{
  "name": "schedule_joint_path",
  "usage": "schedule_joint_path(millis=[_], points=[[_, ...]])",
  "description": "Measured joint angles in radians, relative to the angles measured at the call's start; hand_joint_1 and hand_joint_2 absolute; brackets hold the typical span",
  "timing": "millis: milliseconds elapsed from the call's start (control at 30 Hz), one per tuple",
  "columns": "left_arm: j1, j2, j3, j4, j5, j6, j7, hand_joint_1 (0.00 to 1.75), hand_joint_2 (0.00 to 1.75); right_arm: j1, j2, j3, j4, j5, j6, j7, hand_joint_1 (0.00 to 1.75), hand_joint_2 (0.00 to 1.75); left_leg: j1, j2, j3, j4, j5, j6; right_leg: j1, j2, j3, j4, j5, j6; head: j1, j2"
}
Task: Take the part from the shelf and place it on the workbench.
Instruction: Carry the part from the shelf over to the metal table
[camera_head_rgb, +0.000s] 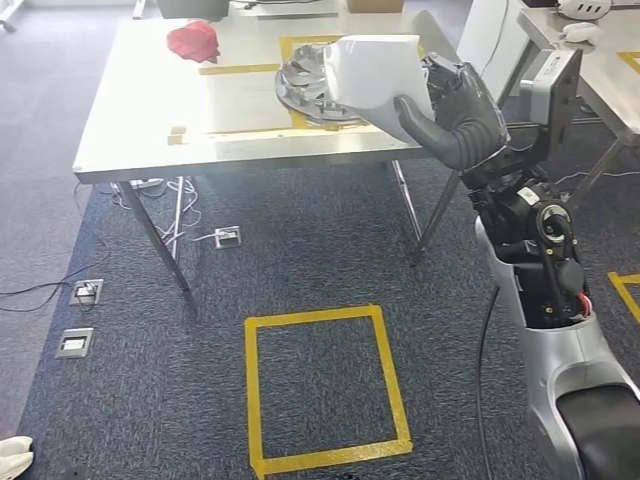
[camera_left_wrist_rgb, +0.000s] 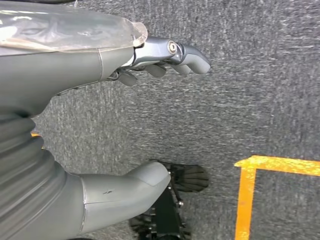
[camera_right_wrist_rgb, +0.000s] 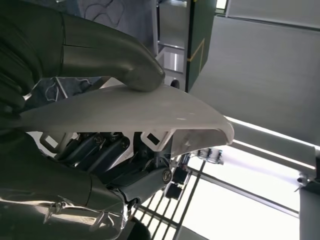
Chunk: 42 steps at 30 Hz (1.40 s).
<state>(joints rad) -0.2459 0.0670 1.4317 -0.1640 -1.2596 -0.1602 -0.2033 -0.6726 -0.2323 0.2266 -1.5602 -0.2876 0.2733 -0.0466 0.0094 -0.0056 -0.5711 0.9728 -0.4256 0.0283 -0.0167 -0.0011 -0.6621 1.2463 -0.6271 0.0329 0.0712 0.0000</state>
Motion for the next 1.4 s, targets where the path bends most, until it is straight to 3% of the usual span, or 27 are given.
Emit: schedule_joint_path(millis=[33, 100, 133, 167, 200, 267, 333, 433, 467, 500, 533, 600, 633, 667, 767, 833, 867, 967, 1000, 1033, 1067, 1133, 1200, 1333, 1400], points=[[0.0, -0.001, 0.0, 0.0, 0.0, 0.0, 0.0, 0.0, 1.75, -0.001, 0.0, 0.0, 0.0, -0.001, 0.0, 0.0, 1.75, 1.75, -0.006, -0.002, 0.017, 0.0, -0.011, 0.002, 0.008, 0.0, 0.008, -0.055, 0.036, -0.013, 0.004, 0.0], [0.0, -0.004, 0.0, 0.0, 0.0, 0.0, 0.0, 0.0, 1.75, -0.004, 0.0, 0.0, 0.0, -0.005, 0.0, 0.0, 1.75, 1.75, -0.013, -0.004, 0.043, -0.002, -0.031, 0.003, 0.028, 0.003, 0.034, -0.194, 0.161, -0.046, 0.004, 0.0], [0.0, -0.005, 0.0, 0.001, 0.0, 0.0, 0.0, 0.0, 1.75, -0.007, 0.0, 0.001, 0.0, -0.008, 0.0, 0.0, 1.75, 1.75, -0.015, -0.005, 0.049, -0.003, -0.038, 0.002, 0.037, 0.004, 0.042, -0.244, 0.208, -0.057, 0.003, 0.0], [0.0, -0.005, 0.0, 0.001, 0.0, 0.0, 0.0, 0.0, 1.75, -0.009, 0.0, 0.001, 0.0, -0.012, 0.0, 0.001, 1.75, 1.75, -0.014, -0.006, 0.051, -0.006, -0.042, -0.001, 0.042, 0.005, 0.048, -0.274, 0.239, -0.063, 0.0, 0.0], [0.0, -0.005, 0.0, 0.001, 0.0, 0.0, 0.0, 0.0, 1.75, -0.012, 0.0, 0.001, 0.0, -0.014, -0.001, 0.001, 1.75, 1.75, -0.015, -0.006, 0.053, -0.006, -0.042, -0.006, 0.045, 0.007, 0.052, -0.285, 0.246, -0.064, -0.003, 0.0], [0.0, -0.003, 0.0, 0.001, 0.0, -0.001, -0.001, 0.0, 1.75, -0.017, 0.0, 0.002, 0.0, -0.016, -0.003, 0.001, 1.75, 1.75, -0.015, -0.005, 0.054, 0.004, -0.039, -0.016, 0.041, 0.005, 0.077, -0.302, 0.249, -0.064, 0.0, 0.0], [-0.003, -0.003, 0.0, 0.001, 0.0, -0.002, -0.002, 0.0, 1.75, -0.023, 0.0, 0.003, 0.0, -0.016, -0.004, 0.0, 1.75, 1.75, -0.015, -0.003, 0.024, 0.074, -0.045, -0.026, 0.034, 0.005, 0.101, -0.318, 0.245, -0.068, -0.004, 0.0], [-0.005, -0.001, 0.0, 0.002, 0.0, -0.002, -0.002, 0.0, 1.75, -0.029, 0.0, 0.005, 0.0, -0.016, -0.009, 0.001, 1.75, 1.75, -0.009, -0.001, -0.095, 0.25, -0.115, -0.039, 0.031, 0.005, 0.119, -0.324, 0.231, -0.071, -0.017, 0.0], [-0.004, 0.0, 0.0, 0.002, 0.0, -0.002, -0.002, 0.0, 1.75, -0.028, 0.0, 0.006, 0.0, -0.016, -0.011, 0.001, 1.75, 1.75, -0.008, -0.001, -0.128, 0.282, -0.134, -0.042, 0.03, 0.005, 0.126, -0.324, 0.224, -0.07, -0.022, 0.0], [-0.003, 0.0, 0.0, 0.002, 0.0, -0.003, -0.002, 0.0, 1.75, -0.027, 0.0, 0.006, 0.001, -0.016, -0.012, 0.002, 1.75, 1.75, -0.006, -0.001, -0.144, 0.28, -0.132, -0.043, 0.029, 0.006, 0.135, -0.324, 0.216, -0.069, -0.027, 0.0], [-0.003, 0.0, 0.0, 0.002, 0.0, -0.003, -0.002, 0.0, 1.75, -0.026, 0.0, 0.007, 0.001, -0.016, -0.013, 0.002, 1.75, 1.75, -0.005, -0.001, -0.143, 0.242, -0.105, -0.043, 0.029, 0.007, 0.146, -0.324, 0.207, -0.067, -0.031, 0.0], [-0.003, 0.001, 0.0, 0.002, 0.0, -0.004, -0.002, 0.0, 1.75, -0.026, 0.0, 0.008, 0.001, -0.016, -0.013, 0.002, 1.75, 1.75, -0.004, -0.001, -0.094, 0.089, 0.003, -0.037, 0.029, 0.006, 0.168, -0.324, 0.189, -0.062, -0.04, 0.0], [-0.003, 0.002, 0.0, 0.002, 0.0, -0.004, -0.001, 0.0, 1.75, -0.027, 0.0, 0.009, 0.001, -0.016, -0.014, 0.002, 1.75, 1.75, -0.007, -0.001, -0.072, 0.025, 0.04, -0.033, 0.029, 0.006, 0.177, -0.325, 0.181, -0.059, -0.044, 0.0], [-0.004, 0.002, 0.0, 0.002, -0.001, -0.004, -0.001, 0.0, 1.75, -0.029, 0.0, 0.009, 0.001, -0.016, -0.014, 0.002, 1.75, 1.75, -0.009, 0.0, -0.056, -0.018, 0.06, -0.027, 0.029, 0.007, 0.181, -0.326, 0.174, -0.054, -0.046, 0.0], [-0.003, 0.002, 0.0, 0.002, -0.005, -0.004, 0.001, 0.0, 1.75, -0.03, 0.0, 0.01, 0.0, -0.014, -0.016, 0.002, 1.75, 1.75, -0.012, 0.0, -0.046, -0.037, 0.06, -0.008, 0.03, 0.009, 0.19, -0.324, 0.161, -0.04, -0.047, 0.0], [-0.004, 0.001, 0.0, 0.002, -0.006, -0.005, 0.001, 0.0, 1.75, -0.031, 0.0, 0.009, 0.0, -0.012, -0.015, 0.001, 1.75, 1.75, -0.008, -0.001, -0.032, -0.037, 0.058, 0.002, 0.029, 0.009, 0.182, -0.293, 0.151, -0.029, -0.043, 0.0], [-0.005, 0.001, 0.0, 0.002, -0.007, -0.005, 0.002, 0.0, 1.75, -0.035, 0.0, 0.009, 0.0, -0.011, -0.014, 0.0, 1.75, 1.75, -0.005, -0.001, -0.022, -0.038, 0.053, 0.006, 0.028, 0.008, 0.161, -0.249, 0.141, -0.024, -0.038, 0.0], [-0.007, 0.0, 0.0, 0.002, -0.009, -0.005, 0.003, 0.0, 1.75, -0.041, 0.0, 0.009, 0.001, -0.01, -0.013, -0.002, 1.75, 1.75, -0.004, -0.001, 0.0, -0.038, 0.033, 0.012, 0.02, 0.006, 0.039, -0.037, 0.068, -0.012, -0.021, 0.0], [-0.006, 0.0, 0.0, 0.002, -0.01, -0.005, 0.004, 0.0, 1.75, -0.041, 0.0, 0.009, 0.001, -0.008, -0.013, -0.003, 1.75, 1.75, -0.004, -0.001, 0.008, -0.038, 0.025, 0.011, 0.018, 0.006, 0.005, 0.007, 0.046, -0.009, -0.017, 0.0], [-0.005, 0.0, 0.0, 0.002, -0.012, -0.005, 0.004, 0.0, 1.75, -0.041, 0.0, 0.009, 0.002, -0.006, -0.013, -0.003, 1.75, 1.75, -0.004, -0.002, 0.018, -0.038, 0.018, 0.011, 0.016, 0.006, -0.012, 0.015, 0.043, -0.008, -0.013, 0.0], [-0.005, -0.001, 0.0, 0.002, -0.013, -0.005, 0.004, 0.0, 1.75, -0.041, 0.0, 0.009, 0.002, -0.003, -0.013, -0.004, 1.75, 1.75, -0.003, -0.002, 0.03, -0.038, 0.009, 0.009, 0.015, 0.005, -0.011, -0.015, 0.063, -0.009, -0.01, 0.0], [-0.006, -0.002, 0.0, 0.002, -0.016, -0.005, 0.004, 0.0, 1.75, -0.046, 0.0, 0.008, 0.002, 0.003, -0.013, -0.004, 1.75, 1.75, -0.003, -0.003, 0.057, -0.038, -0.011, 0.005, 0.015, 0.005, 0.032, -0.161, 0.163, -0.012, -0.002, 0.0], [-0.009, -0.003, 0.0, 0.002, -0.018, -0.004, 0.005, 0.0, 1.75, -0.051, 0.0, 0.008, 0.004, 0.006, -0.013, -0.007, 1.75, 1.75, -0.004, -0.003, 0.074, -0.037, -0.027, -0.004, 0.019, 0.003, 0.069, -0.28, 0.228, -0.021, -0.001, 0.0], [-0.016, -0.003, 0.0, 0.002, -0.021, -0.002, 0.008, 0.0, 1.75, -0.057, 0.0, 0.007, 0.008, 0.009, -0.013, -0.012, 1.75, 1.75, -0.005, -0.002, 0.075, -0.024, -0.04, -0.022, 0.022, 0.004, 0.093, -0.306, 0.237, -0.044, -0.006, 0.0], [-0.02, -0.004, 0.0, 0.001, -0.021, -0.002, 0.009, 0.0, 1.75, -0.064, 0.0, 0.007, 0.008, 0.01, -0.012, -0.016, 1.75, 1.75, -0.004, -0.001, 0.037, 0.049, -0.051, -0.03, 0.019, 0.005, 0.105, -0.31, 0.234, -0.054, -0.013, 0.0]])
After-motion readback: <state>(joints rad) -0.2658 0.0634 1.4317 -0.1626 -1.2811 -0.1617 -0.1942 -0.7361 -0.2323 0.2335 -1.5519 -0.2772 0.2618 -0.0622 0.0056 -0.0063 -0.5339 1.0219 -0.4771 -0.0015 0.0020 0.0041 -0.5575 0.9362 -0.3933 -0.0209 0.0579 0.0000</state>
